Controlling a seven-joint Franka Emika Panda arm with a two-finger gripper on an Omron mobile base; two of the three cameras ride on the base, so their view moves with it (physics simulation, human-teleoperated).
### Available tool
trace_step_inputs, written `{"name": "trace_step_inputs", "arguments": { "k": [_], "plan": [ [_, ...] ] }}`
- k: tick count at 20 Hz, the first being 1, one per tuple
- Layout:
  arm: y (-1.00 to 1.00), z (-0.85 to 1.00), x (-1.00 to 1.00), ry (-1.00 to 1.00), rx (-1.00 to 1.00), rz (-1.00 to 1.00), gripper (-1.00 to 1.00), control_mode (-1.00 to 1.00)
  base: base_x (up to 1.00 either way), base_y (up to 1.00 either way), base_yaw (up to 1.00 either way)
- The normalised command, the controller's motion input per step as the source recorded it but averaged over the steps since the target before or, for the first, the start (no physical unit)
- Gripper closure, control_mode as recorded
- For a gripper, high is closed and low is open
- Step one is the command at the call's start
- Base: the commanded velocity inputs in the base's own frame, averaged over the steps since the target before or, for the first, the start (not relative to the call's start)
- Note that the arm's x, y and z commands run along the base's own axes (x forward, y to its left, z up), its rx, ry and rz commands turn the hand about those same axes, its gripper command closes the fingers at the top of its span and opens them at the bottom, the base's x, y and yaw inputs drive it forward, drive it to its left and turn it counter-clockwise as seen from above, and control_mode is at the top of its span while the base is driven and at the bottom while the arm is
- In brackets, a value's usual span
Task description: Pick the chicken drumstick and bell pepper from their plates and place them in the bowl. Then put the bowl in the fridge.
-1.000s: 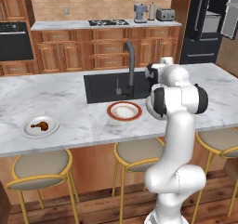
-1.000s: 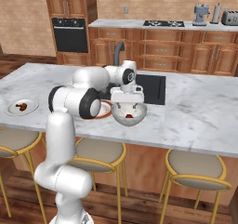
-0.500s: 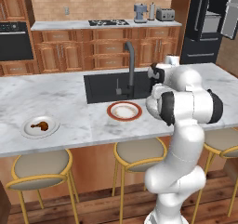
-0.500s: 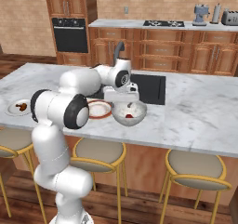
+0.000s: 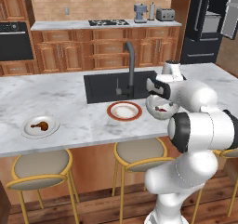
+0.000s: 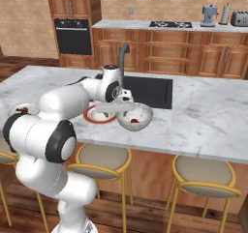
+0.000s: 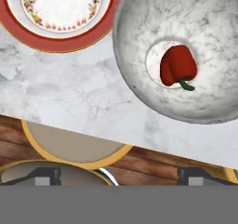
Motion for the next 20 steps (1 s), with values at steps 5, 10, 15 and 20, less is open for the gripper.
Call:
{"name": "trace_step_inputs", "arguments": {
  "k": [5, 10, 15, 20],
  "plan": [
    [0.44, 0.20, -0.36, 0.00, -0.11, -0.02, -1.00, -1.00, 0.00, 0.00, 0.00],
    [0.41, 0.03, -0.34, 0.00, 0.00, -0.03, -1.00, -1.00, 0.00, 0.00, 0.00],
    [0.33, 0.00, -0.26, 0.00, 0.00, -0.07, -1.00, -1.00, 0.00, 0.00, 0.00],
    [0.30, 0.06, -0.11, 0.00, 0.01, -0.08, -1.00, -1.00, 0.00, 0.00, 0.00]
  ]
}}
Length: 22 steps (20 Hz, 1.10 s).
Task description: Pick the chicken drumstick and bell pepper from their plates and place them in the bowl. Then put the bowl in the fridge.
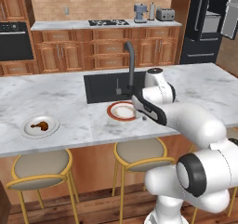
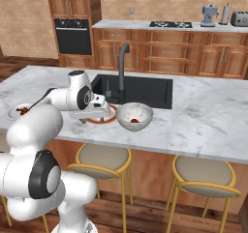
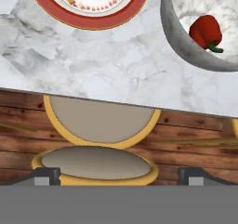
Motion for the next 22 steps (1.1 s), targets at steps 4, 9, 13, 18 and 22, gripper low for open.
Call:
{"name": "trace_step_inputs", "arguments": {
  "k": [4, 9, 13, 18, 22],
  "plan": [
    [0.32, 0.02, -0.13, 0.01, 0.01, -0.09, -1.00, -1.00, 0.00, 0.00, 0.00],
    [0.20, 0.00, -0.09, 0.00, 0.04, -0.06, -1.00, -1.00, 0.00, 0.00, 0.00],
    [0.04, -0.03, 0.00, 0.09, 0.01, 0.00, -1.00, -1.00, 0.00, 0.00, 0.00],
    [0.01, -0.01, 0.00, 0.02, 0.03, 0.00, -1.00, -1.00, 0.00, 0.00, 0.00],
    [0.00, 0.00, 0.00, 0.00, 0.00, 0.00, -1.00, -1.00, 0.00, 0.00, 0.00]
  ]
}}
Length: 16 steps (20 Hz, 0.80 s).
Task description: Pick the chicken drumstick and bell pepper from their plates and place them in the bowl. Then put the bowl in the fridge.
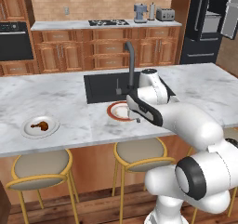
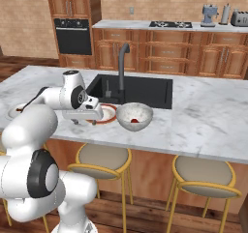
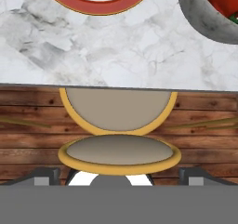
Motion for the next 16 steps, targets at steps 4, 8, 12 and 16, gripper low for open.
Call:
{"name": "trace_step_inputs", "arguments": {
  "k": [4, 8, 12, 16],
  "plan": [
    [0.00, 0.00, 0.00, 0.00, 0.00, 0.00, -1.00, -1.00, 0.00, 0.00, 0.00],
    [0.00, 0.00, 0.00, 0.00, 0.00, 0.00, -1.00, -1.00, 0.00, 0.00, 0.00],
    [0.00, 0.00, 0.00, 0.00, 0.00, 0.00, -1.00, -1.00, 0.00, 0.00, 0.00],
    [0.00, 0.00, 0.00, 0.00, 0.00, 0.00, -1.00, 1.00, 0.00, 0.00, 0.00]
  ]
}}
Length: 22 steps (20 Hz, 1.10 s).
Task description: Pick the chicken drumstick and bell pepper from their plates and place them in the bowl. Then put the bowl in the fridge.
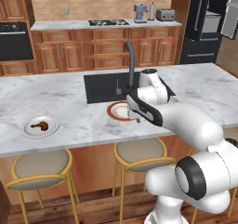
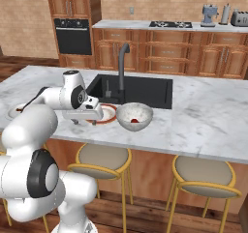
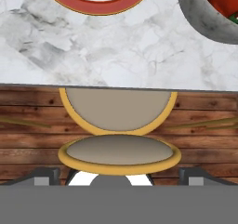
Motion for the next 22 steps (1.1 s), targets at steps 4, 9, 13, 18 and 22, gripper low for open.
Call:
{"name": "trace_step_inputs", "arguments": {
  "k": [4, 9, 13, 18, 22],
  "plan": [
    [0.00, 0.00, 0.00, 0.00, 0.00, 0.00, -1.00, 1.00, 0.00, 0.00, 0.00],
    [0.00, 0.00, 0.00, 0.00, 0.00, 0.00, -1.00, 1.00, -0.01, 0.00, 0.00],
    [0.00, 0.00, 0.00, 0.00, 0.00, 0.00, -1.00, 1.00, -0.22, 0.19, 0.01],
    [0.00, 0.00, 0.00, 0.00, 0.00, 0.00, -1.00, 1.00, -0.24, 0.72, 0.00],
    [0.00, 0.00, 0.00, 0.00, 0.00, 0.00, -1.00, 1.00, -0.12, 0.84, 0.00]
  ]
}}
